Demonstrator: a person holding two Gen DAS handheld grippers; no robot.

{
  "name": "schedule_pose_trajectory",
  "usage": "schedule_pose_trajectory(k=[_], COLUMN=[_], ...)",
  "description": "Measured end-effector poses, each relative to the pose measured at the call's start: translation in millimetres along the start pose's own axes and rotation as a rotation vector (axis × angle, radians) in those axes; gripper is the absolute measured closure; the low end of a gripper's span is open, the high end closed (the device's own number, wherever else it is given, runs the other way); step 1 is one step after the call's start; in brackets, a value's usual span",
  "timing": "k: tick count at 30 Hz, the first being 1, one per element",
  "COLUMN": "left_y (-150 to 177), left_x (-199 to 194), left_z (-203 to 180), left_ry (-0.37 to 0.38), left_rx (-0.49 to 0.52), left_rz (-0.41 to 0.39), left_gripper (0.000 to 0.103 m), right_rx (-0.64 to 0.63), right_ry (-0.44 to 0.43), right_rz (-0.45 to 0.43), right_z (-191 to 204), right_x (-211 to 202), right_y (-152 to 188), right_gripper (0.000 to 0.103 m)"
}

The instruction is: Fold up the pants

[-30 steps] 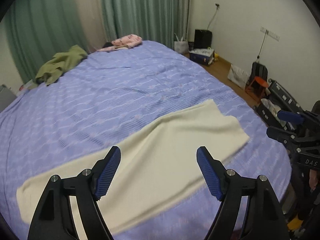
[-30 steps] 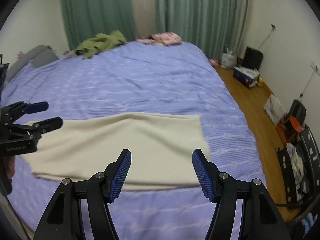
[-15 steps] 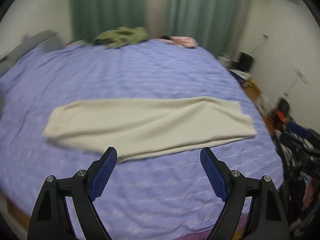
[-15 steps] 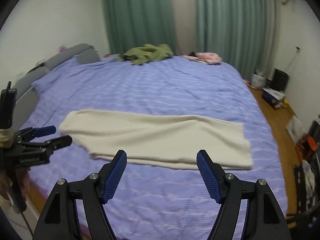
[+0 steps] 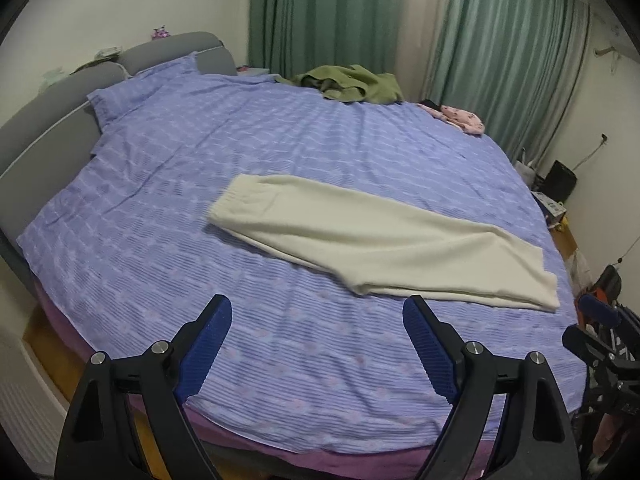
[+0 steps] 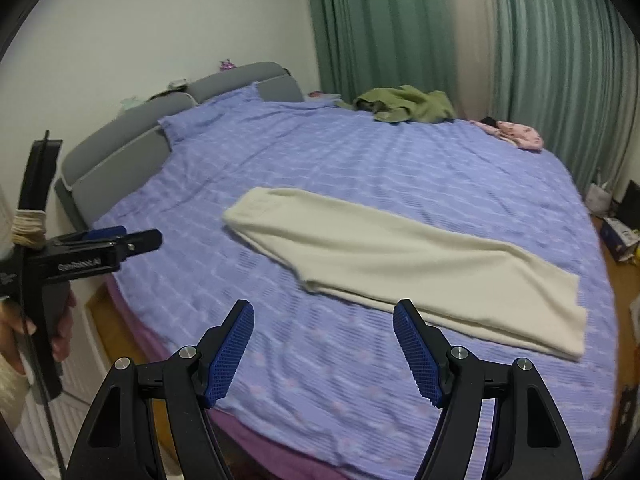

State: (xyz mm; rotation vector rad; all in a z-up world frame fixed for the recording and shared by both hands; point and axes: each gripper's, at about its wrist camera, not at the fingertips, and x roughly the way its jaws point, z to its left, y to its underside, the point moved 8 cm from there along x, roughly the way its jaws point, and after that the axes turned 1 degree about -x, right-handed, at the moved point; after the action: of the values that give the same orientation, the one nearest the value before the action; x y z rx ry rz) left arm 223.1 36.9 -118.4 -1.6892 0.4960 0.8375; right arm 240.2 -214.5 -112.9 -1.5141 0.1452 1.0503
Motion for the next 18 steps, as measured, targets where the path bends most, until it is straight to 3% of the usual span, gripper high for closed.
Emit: schedule_pose_trajectory(k=[7, 12, 15, 18], left_y=[-25, -35, -41, -51], left_x=[43, 82, 111, 147], left_z=[90, 133, 150, 165], left_ry=[0.012, 0.012, 0.025, 0.019], left_rx=[0.060, 0.067, 0.058, -0.012], left_rz=[0.043, 0.084, 0.095, 0.073], left_gripper=[0.012, 0.012, 0.012, 0.011], right_rx=[0.140, 0.206, 0.230, 0.241], right_ry=[0.026, 0.063, 0.061, 0.090], right_rz=[0.041, 0.042, 0.063, 0.099], right_z=[53, 79, 84, 79], right_x=[61, 110, 138, 177], right_y=[-9, -15, -15, -9], right_gripper=[0.031, 0.031, 0.031, 0.031])
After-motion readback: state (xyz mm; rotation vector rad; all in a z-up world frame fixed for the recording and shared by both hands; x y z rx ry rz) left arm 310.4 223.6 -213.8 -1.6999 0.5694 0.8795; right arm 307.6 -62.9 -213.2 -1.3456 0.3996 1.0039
